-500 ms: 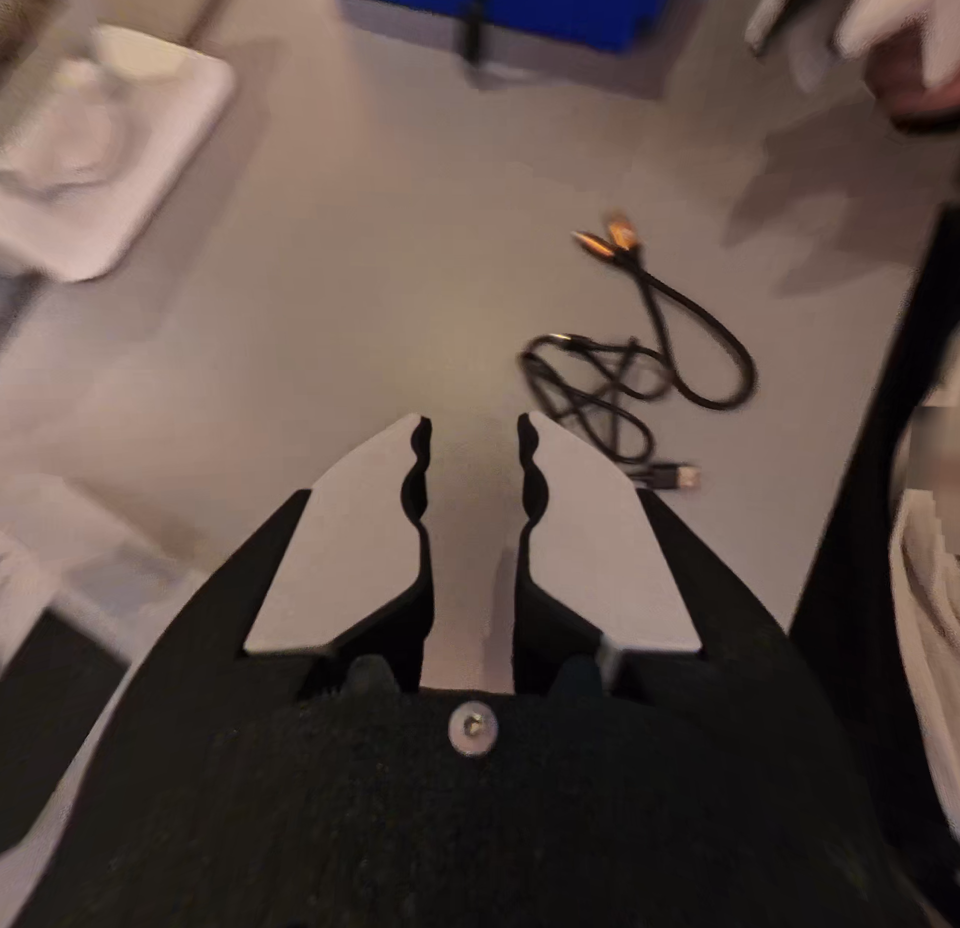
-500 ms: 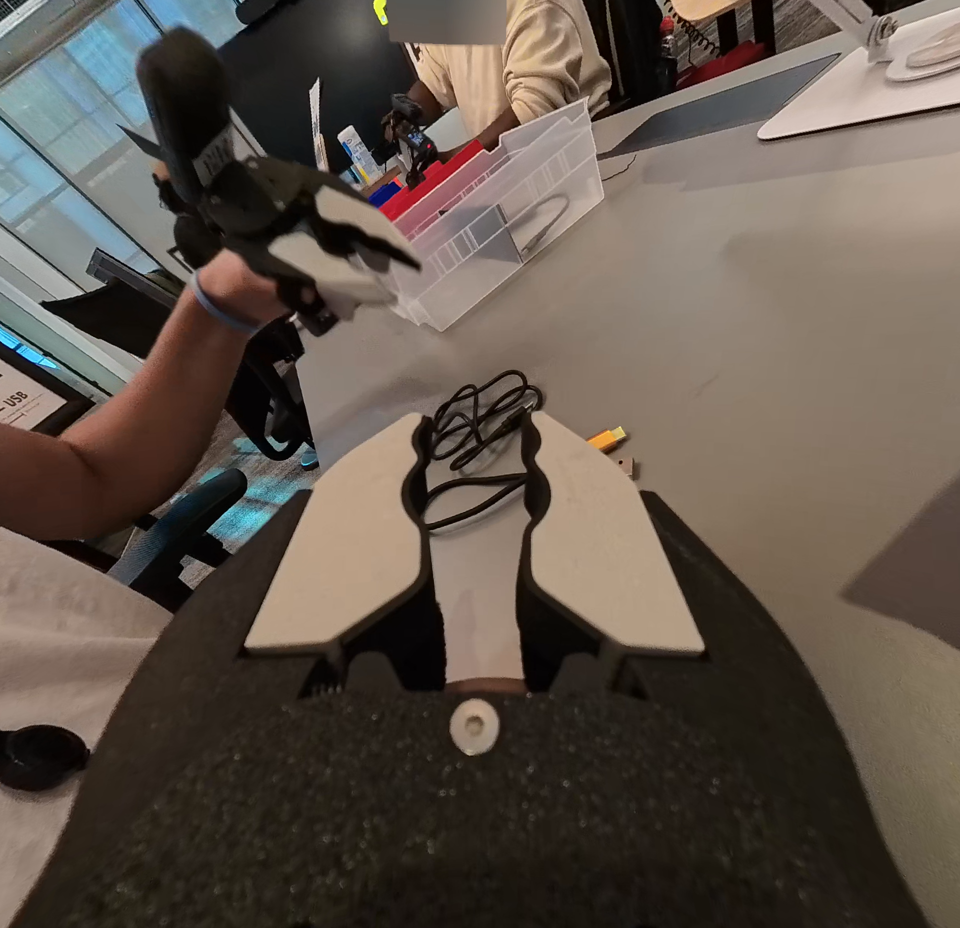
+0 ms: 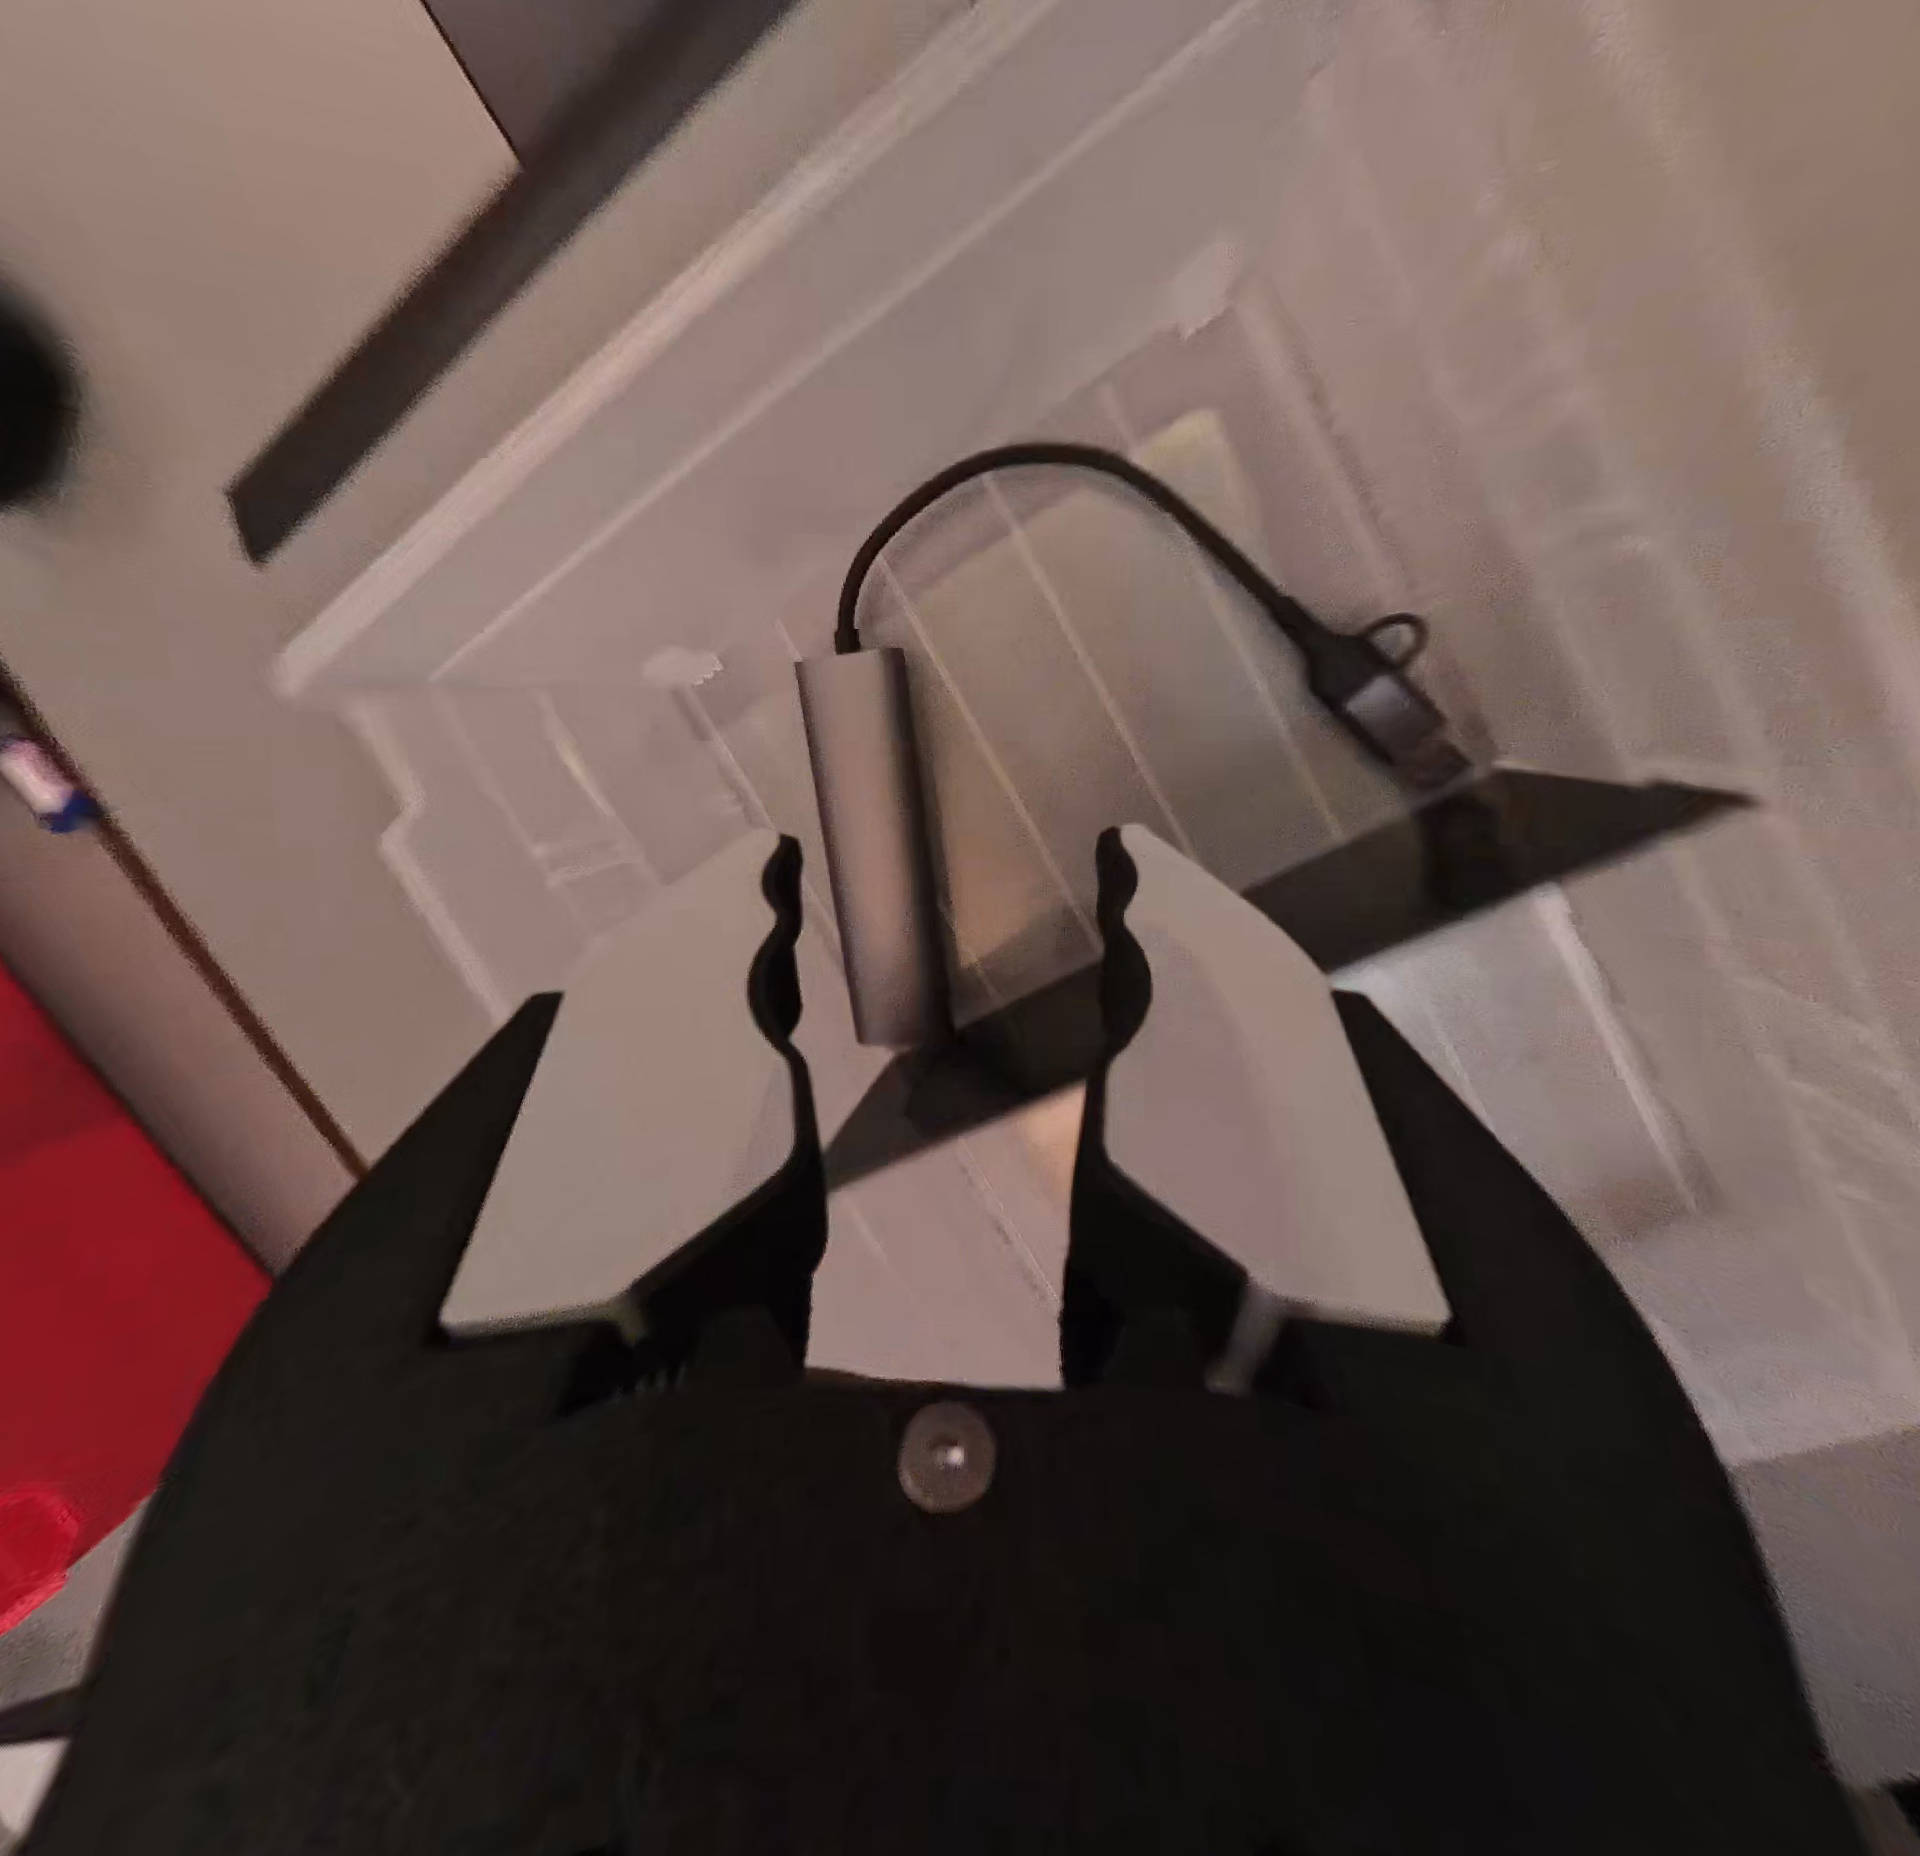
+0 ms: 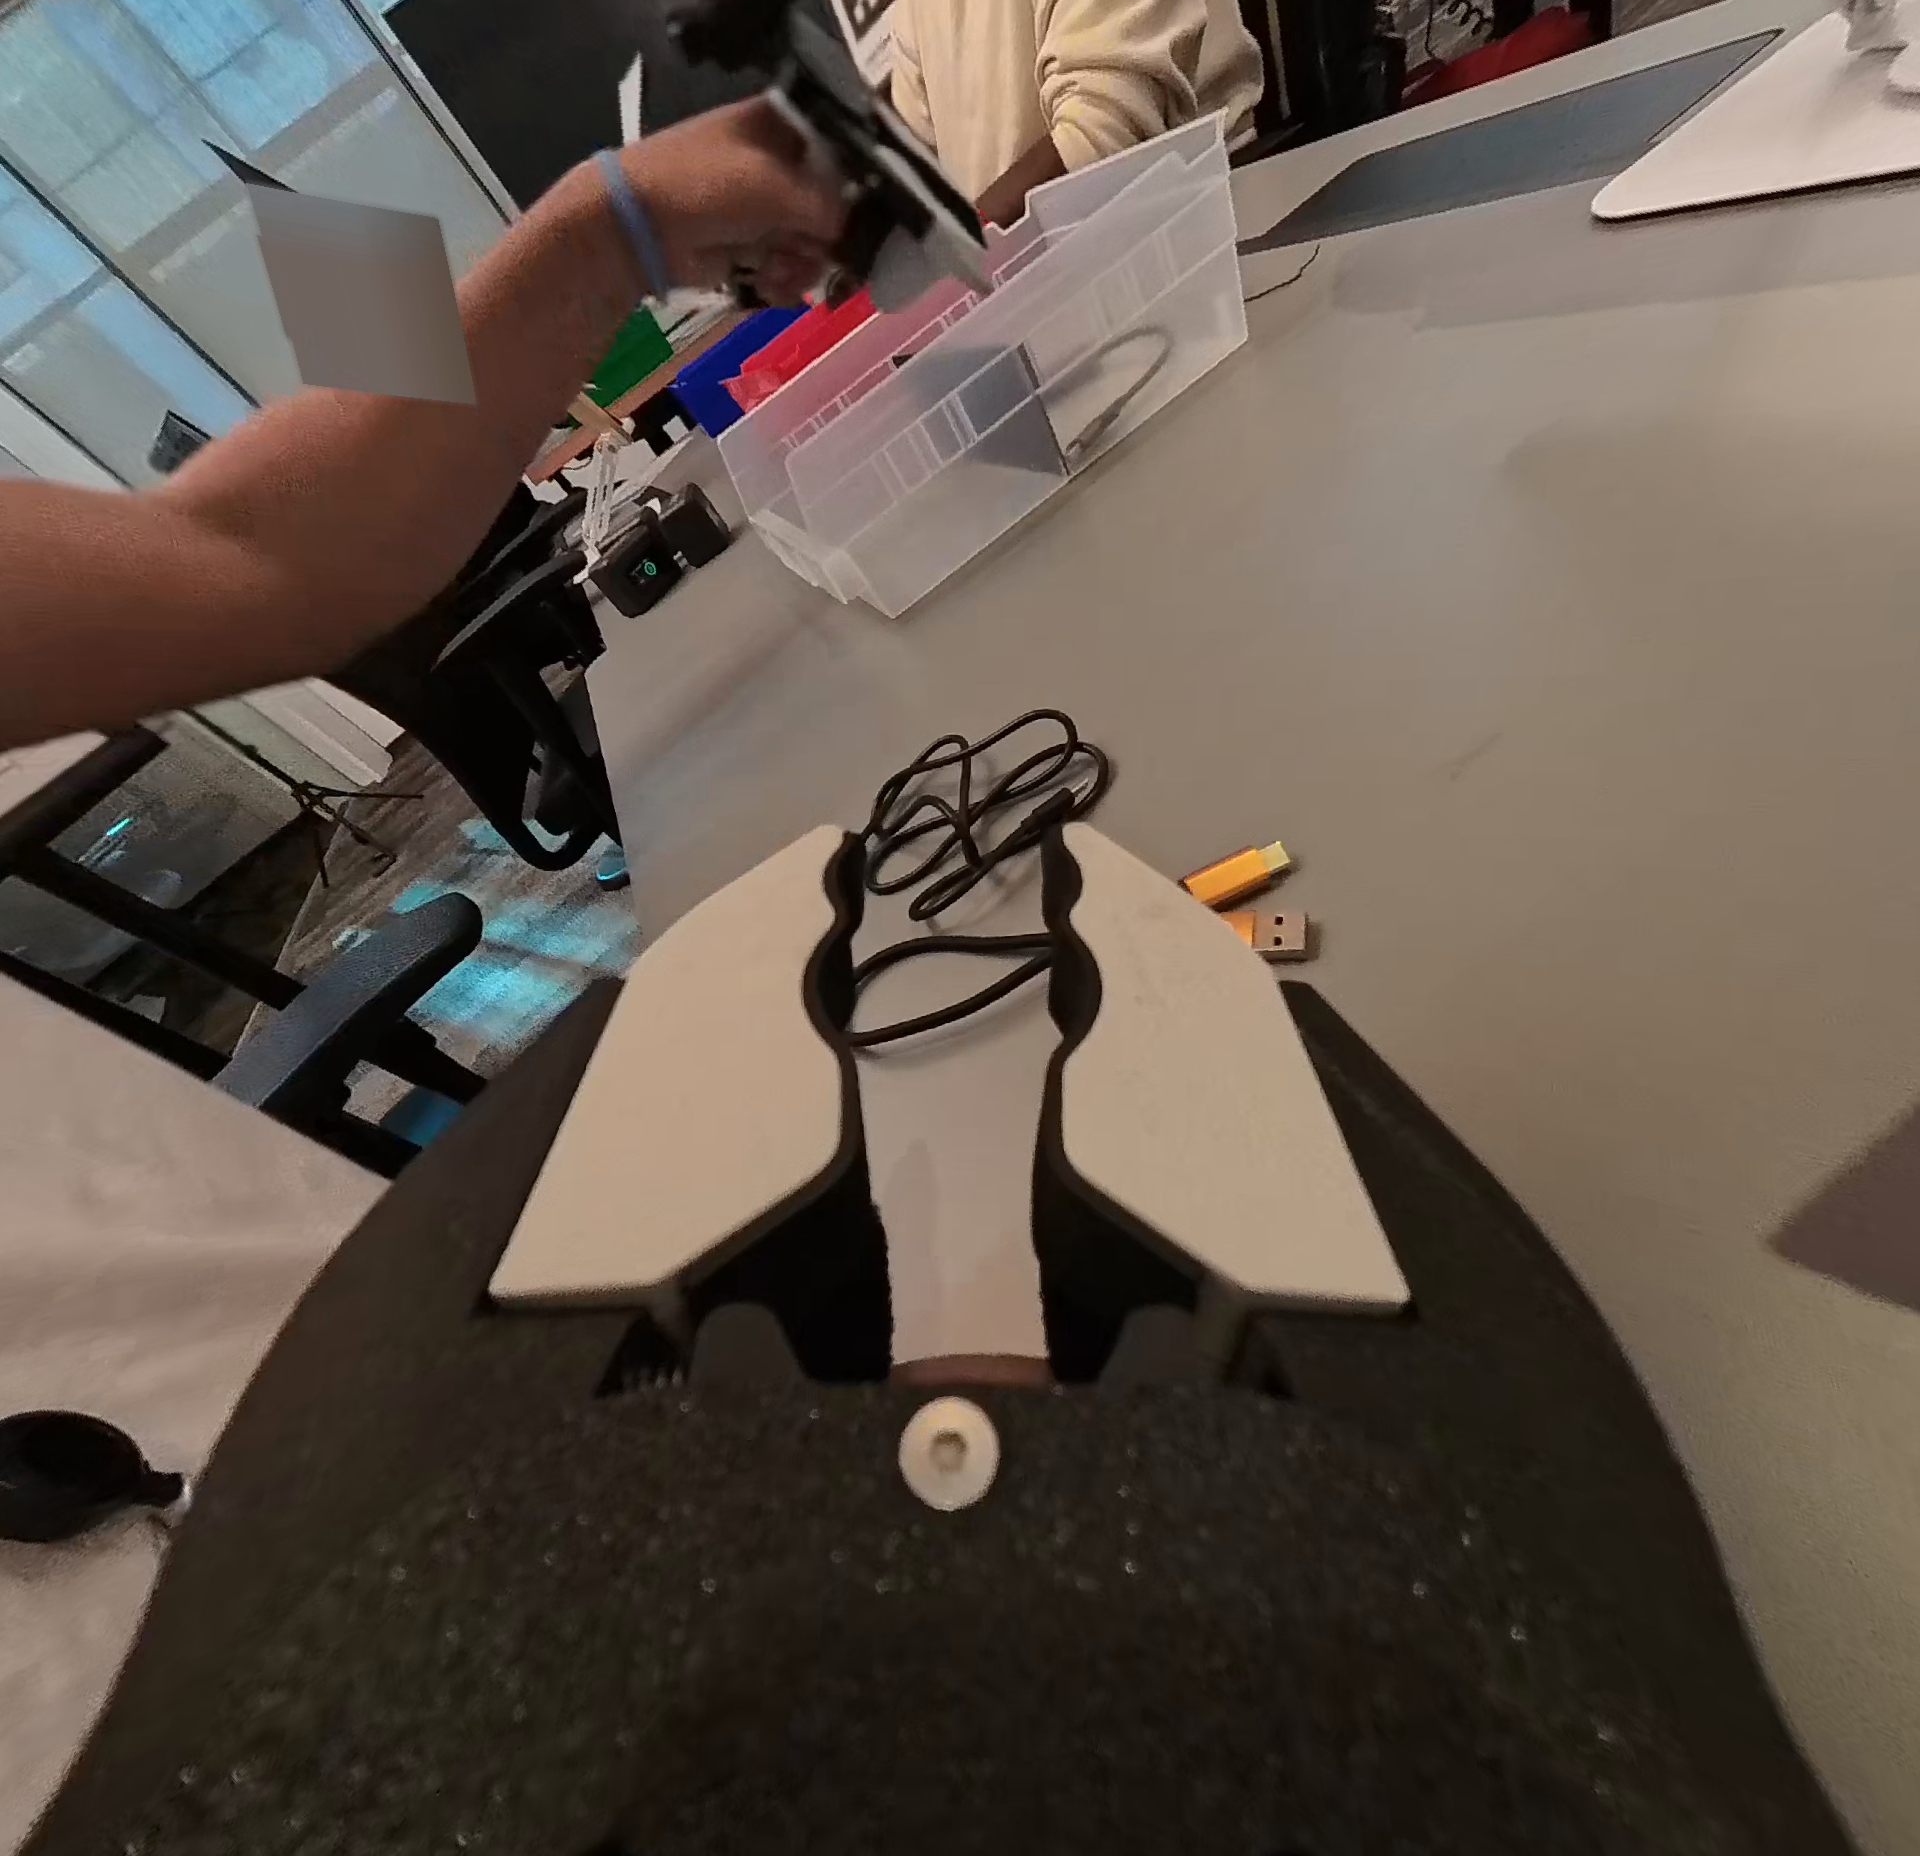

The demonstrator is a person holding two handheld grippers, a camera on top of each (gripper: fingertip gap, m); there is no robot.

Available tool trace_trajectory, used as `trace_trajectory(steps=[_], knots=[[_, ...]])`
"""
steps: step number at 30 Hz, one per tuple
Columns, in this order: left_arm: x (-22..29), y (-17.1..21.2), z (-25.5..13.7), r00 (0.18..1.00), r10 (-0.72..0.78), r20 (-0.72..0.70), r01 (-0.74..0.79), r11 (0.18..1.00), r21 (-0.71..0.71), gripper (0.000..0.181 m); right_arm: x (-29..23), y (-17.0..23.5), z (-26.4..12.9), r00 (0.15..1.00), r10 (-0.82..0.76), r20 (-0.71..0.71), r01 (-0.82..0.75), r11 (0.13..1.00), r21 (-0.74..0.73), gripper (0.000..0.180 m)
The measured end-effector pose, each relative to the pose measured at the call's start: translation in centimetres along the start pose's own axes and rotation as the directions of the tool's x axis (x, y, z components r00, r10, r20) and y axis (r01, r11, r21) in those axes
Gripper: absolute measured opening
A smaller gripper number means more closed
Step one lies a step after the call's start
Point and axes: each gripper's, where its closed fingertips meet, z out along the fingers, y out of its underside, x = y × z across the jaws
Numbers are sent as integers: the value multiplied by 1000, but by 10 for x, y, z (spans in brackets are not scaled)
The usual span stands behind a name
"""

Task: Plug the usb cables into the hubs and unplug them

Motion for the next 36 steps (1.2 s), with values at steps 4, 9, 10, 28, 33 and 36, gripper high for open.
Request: trace_trajectory(steps=[4, 9, 10, 28, 33, 36], knots=[[-18, 8, 56, 994, -87, -68, 71, 974, -215, 47, 1, 0, -1, 1000, -11, -13, 11, 1000, -4, 33], [-22, 20, 86, 985, -146, -93, 109, 939, -325, 43, 2, 0, -4, 1000, -15, -18, 15, 1000, 2, 33], [-21, 18, 87, 982, -163, -96, 126, 943, -309, 34, 3, 0, -5, 1000, -18, -18, 18, 1000, 0, 33], [123, -101, -208, 653, 141, 744, -619, 665, 417, 30, -13, -60, 22, 997, -72, 37, 70, 996, 59, 33], [247, -108, -216, 374, 268, 888, -865, 445, 230, 29, -40, -140, 39, 957, -290, -10, 289, 950, 119, 36], [297, -106, -196, 305, 305, 902, -907, 383, 177, 30, -45, -159, 57, 937, -350, -18, 350, 932, 98, 40]])
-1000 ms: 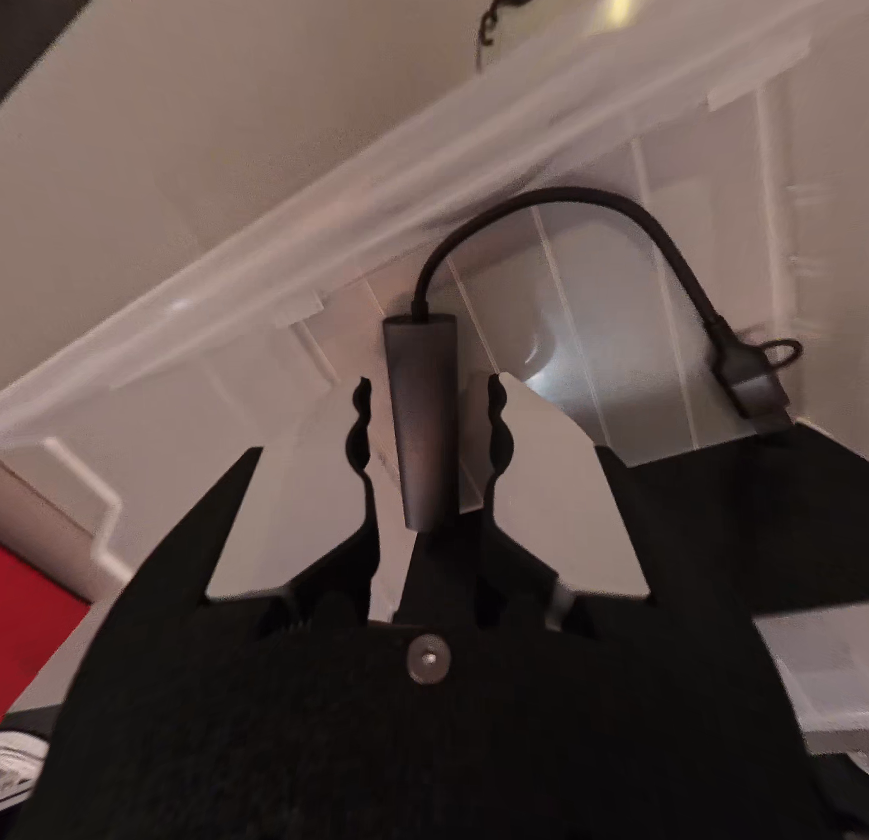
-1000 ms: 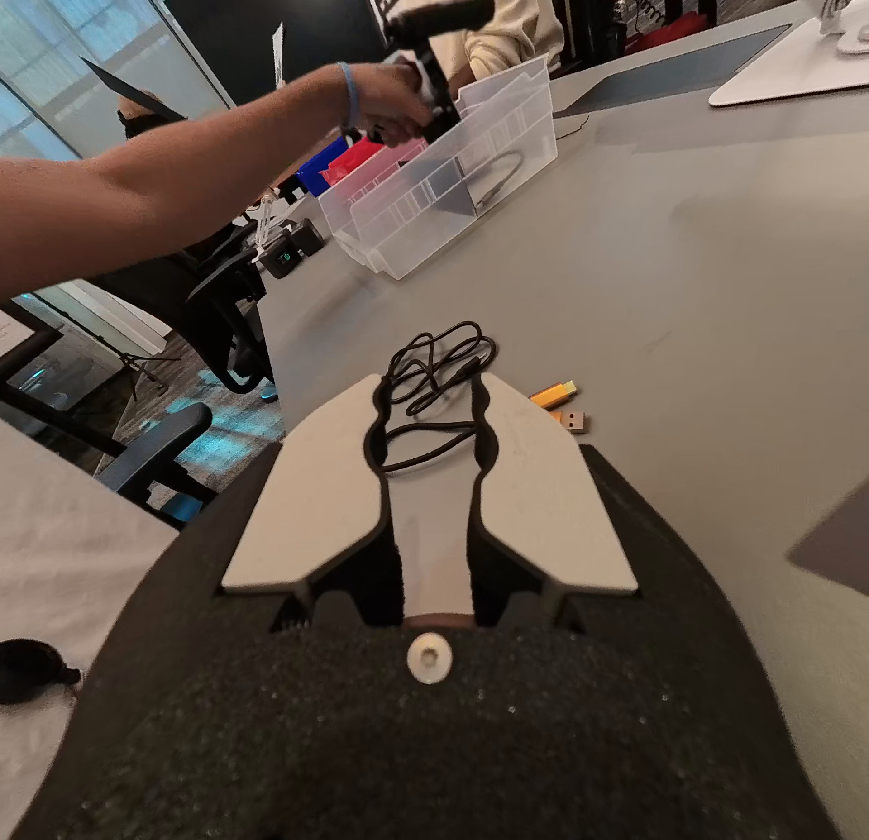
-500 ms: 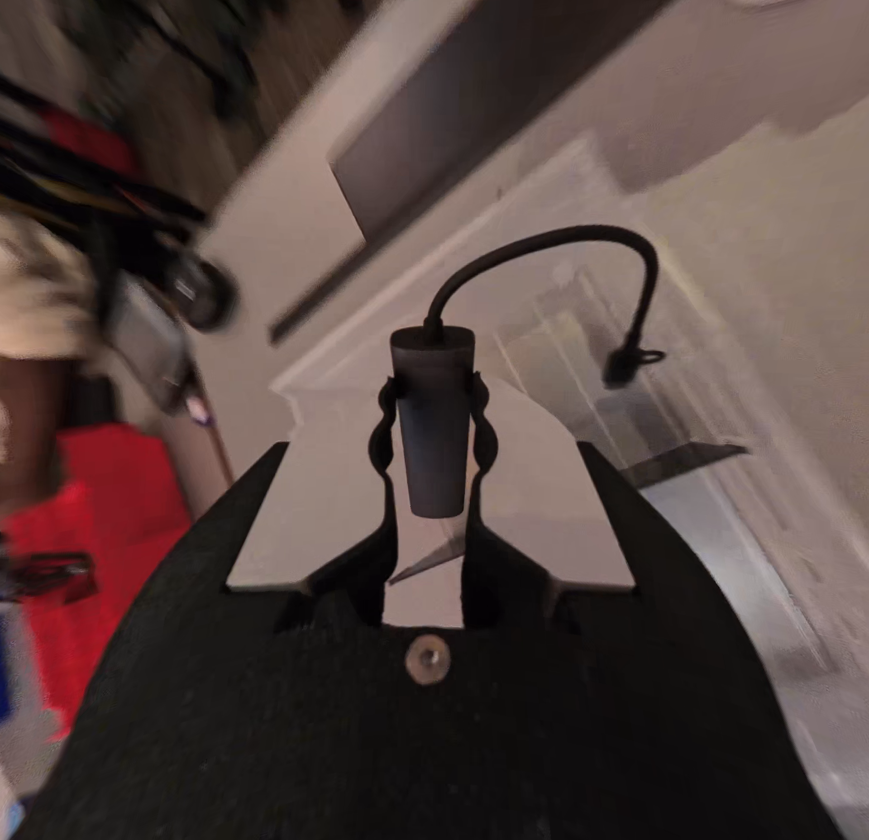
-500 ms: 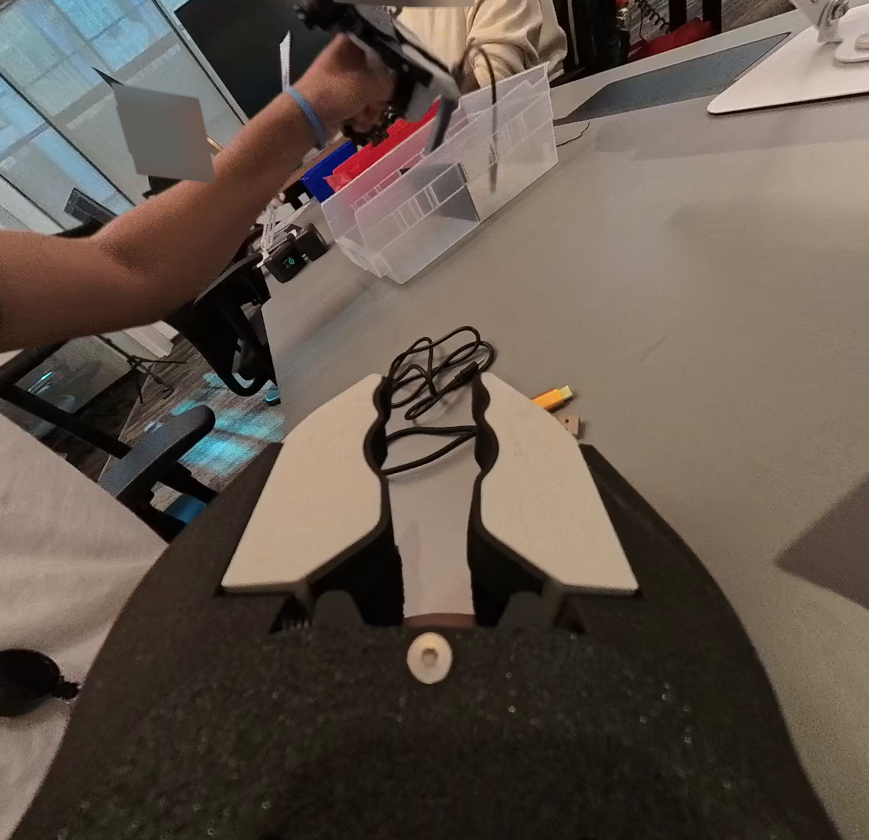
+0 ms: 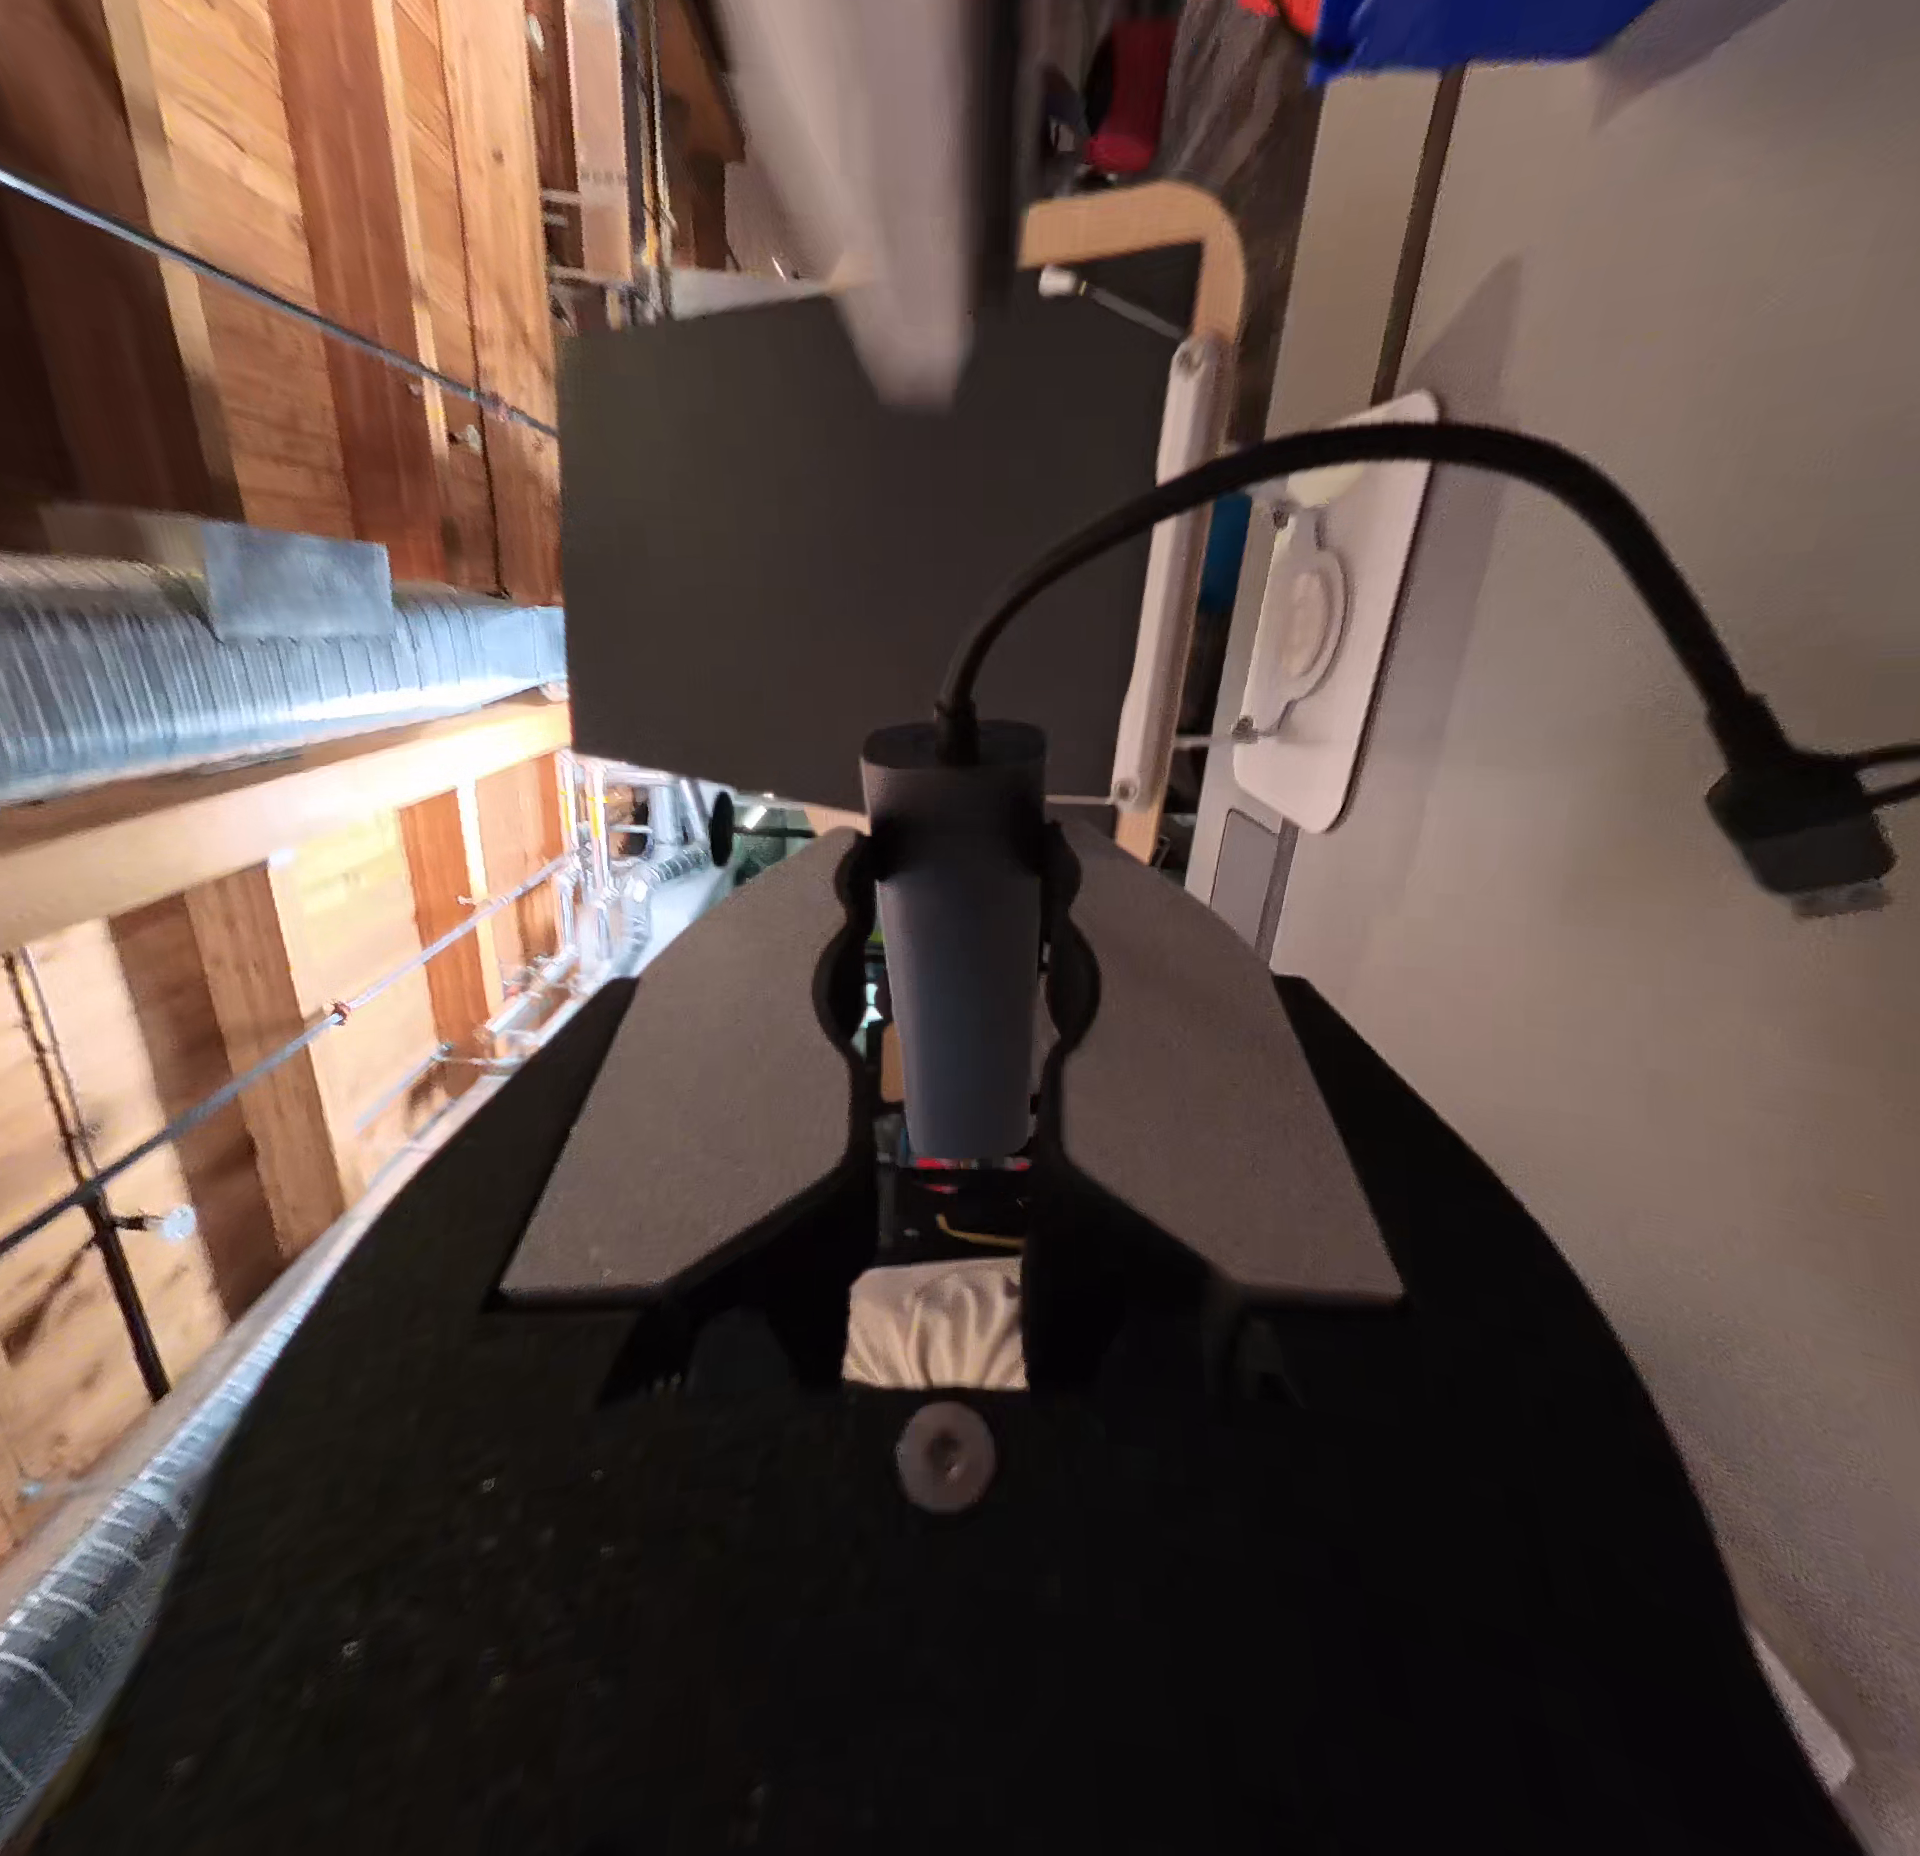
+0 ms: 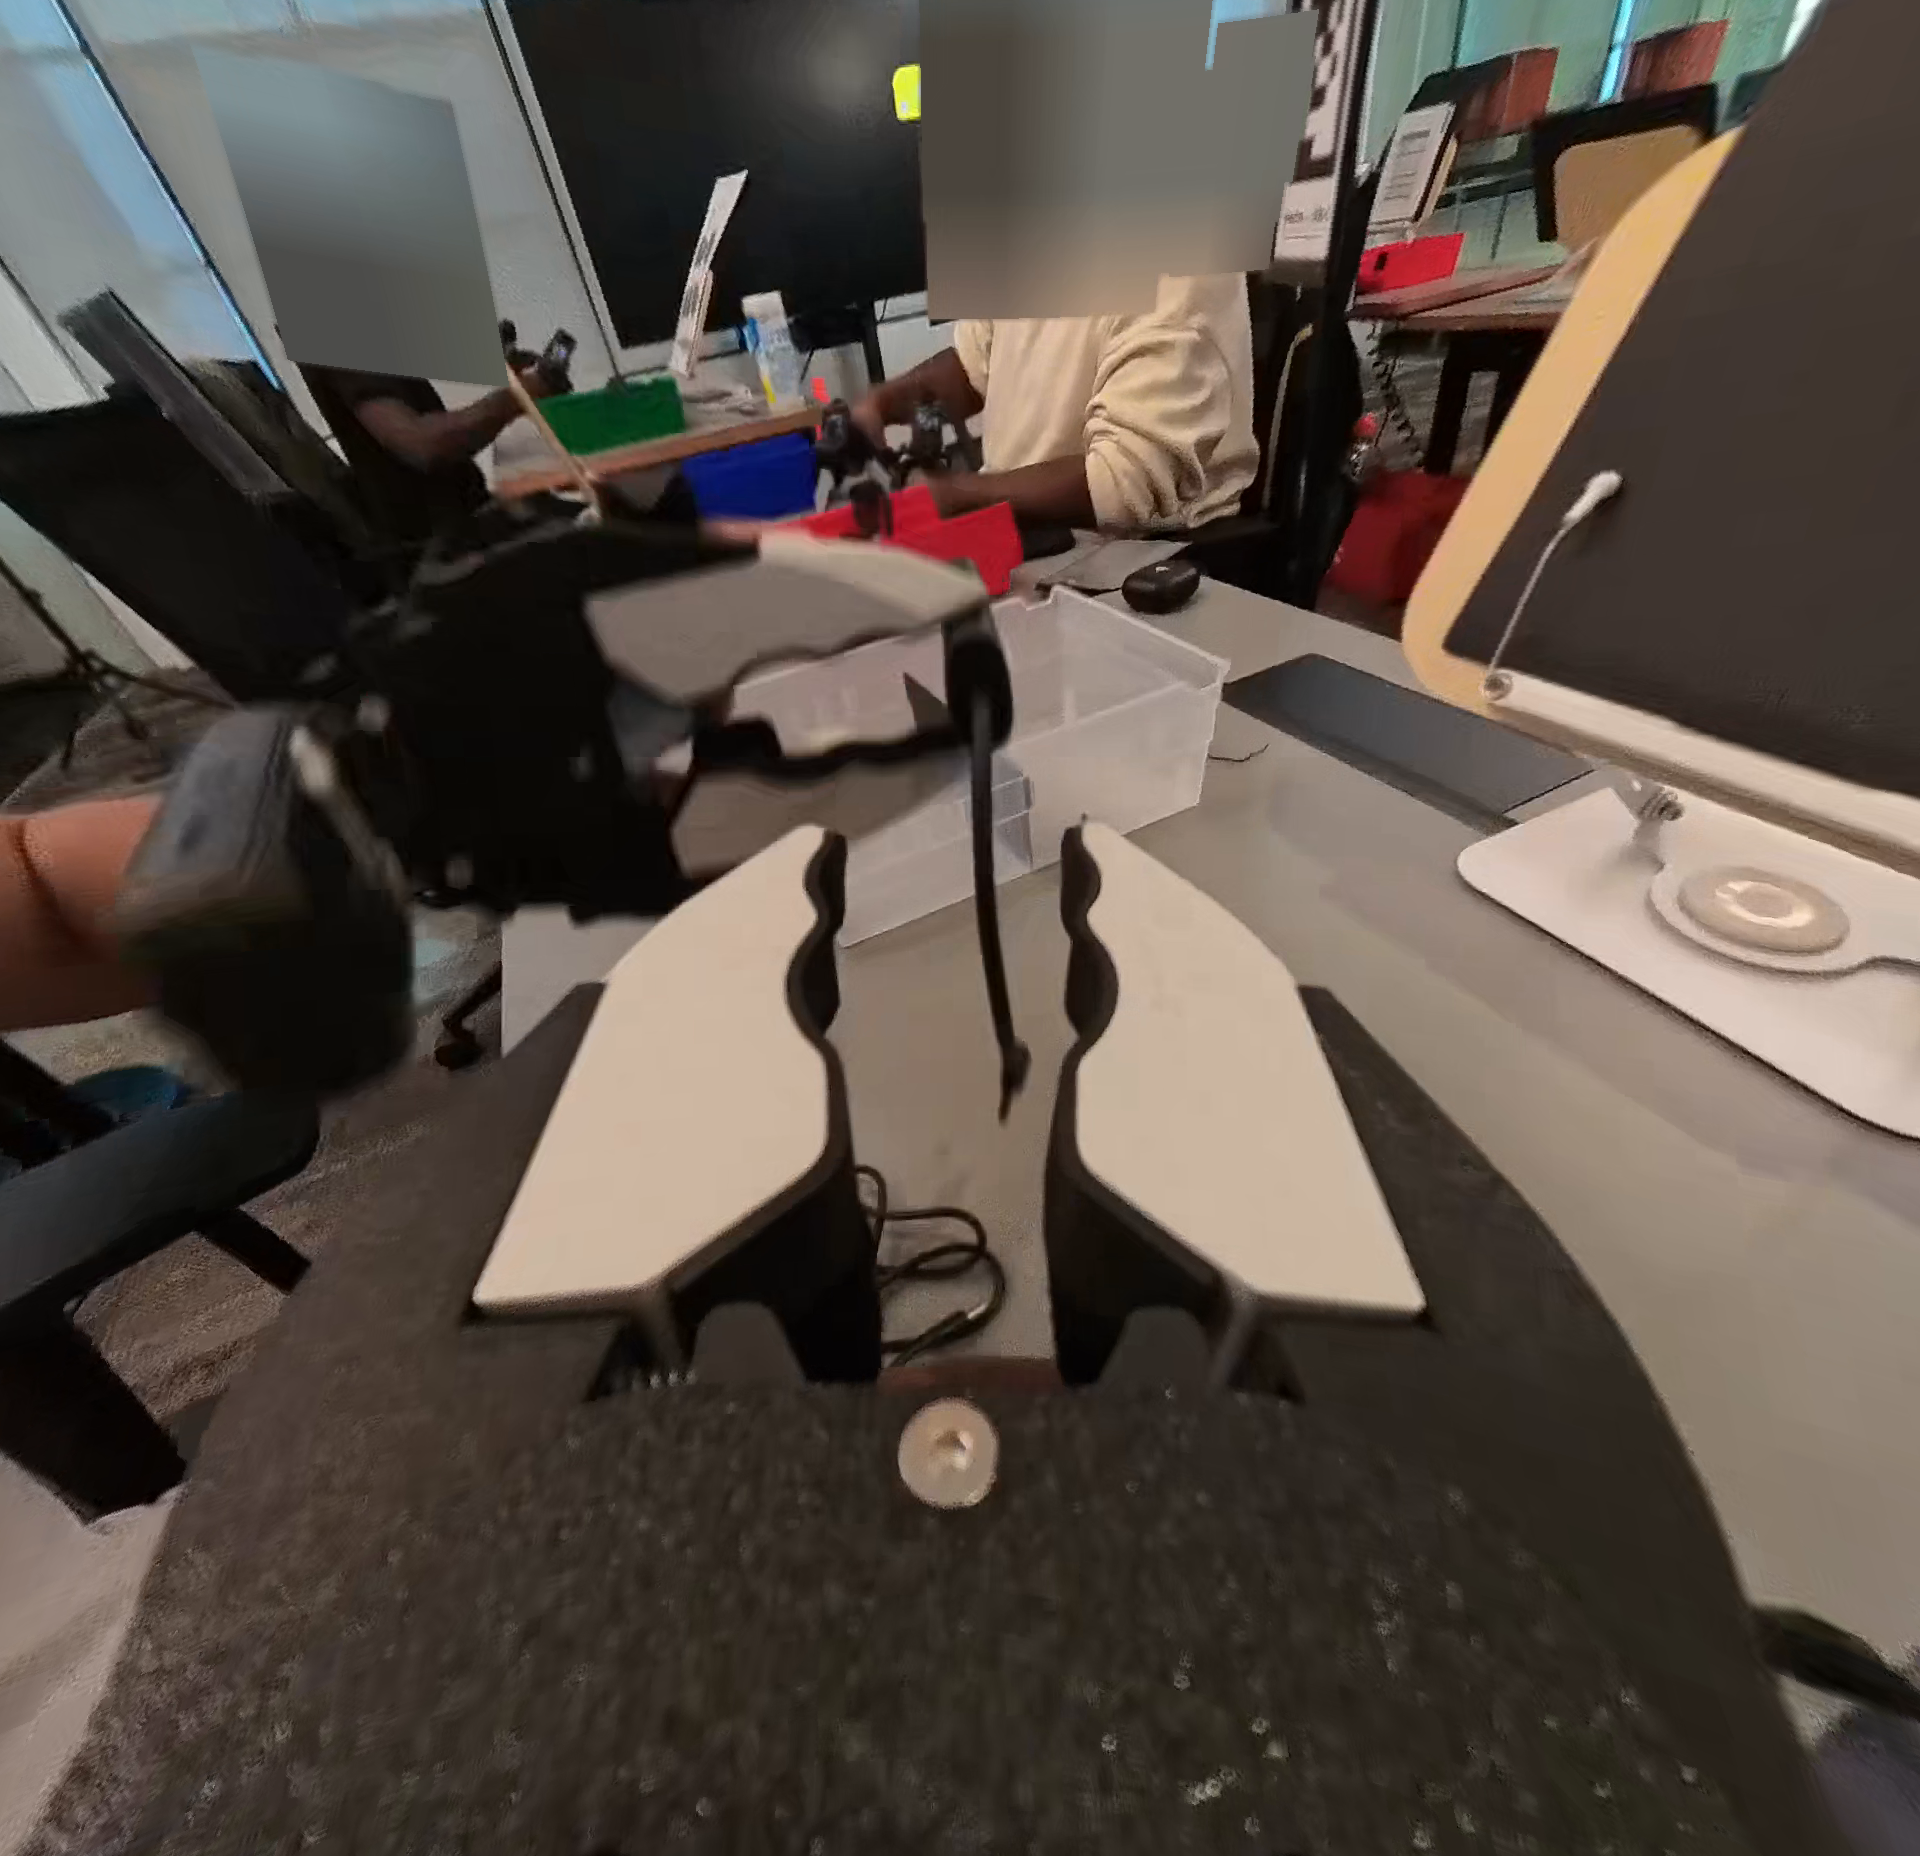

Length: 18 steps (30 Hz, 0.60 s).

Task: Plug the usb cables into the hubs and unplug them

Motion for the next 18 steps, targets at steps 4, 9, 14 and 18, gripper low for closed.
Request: trace_trajectory(steps=[4, 9, 14, 18], knots=[[30, -31, -8, 1000, 25, -14, -25, 999, 31, 30, 6, 25, 21, 1000, 10, -11, -11, 996, -93, 39], [50, -47, -15, 999, -28, -33, 28, 1000, 13, 29, 7, 54, 32, 995, -91, -28, 87, 990, -110, 17], [67, -45, -33, 977, -180, -113, 185, 982, 33, 29, -2, 72, 28, 986, -168, 19, 169, 976, -135, 17], [71, -12, -64, 624, -730, -279, 748, 661, -60, 46, -12, 73, 12, 949, -304, 86, 309, 949, -56, 17]])
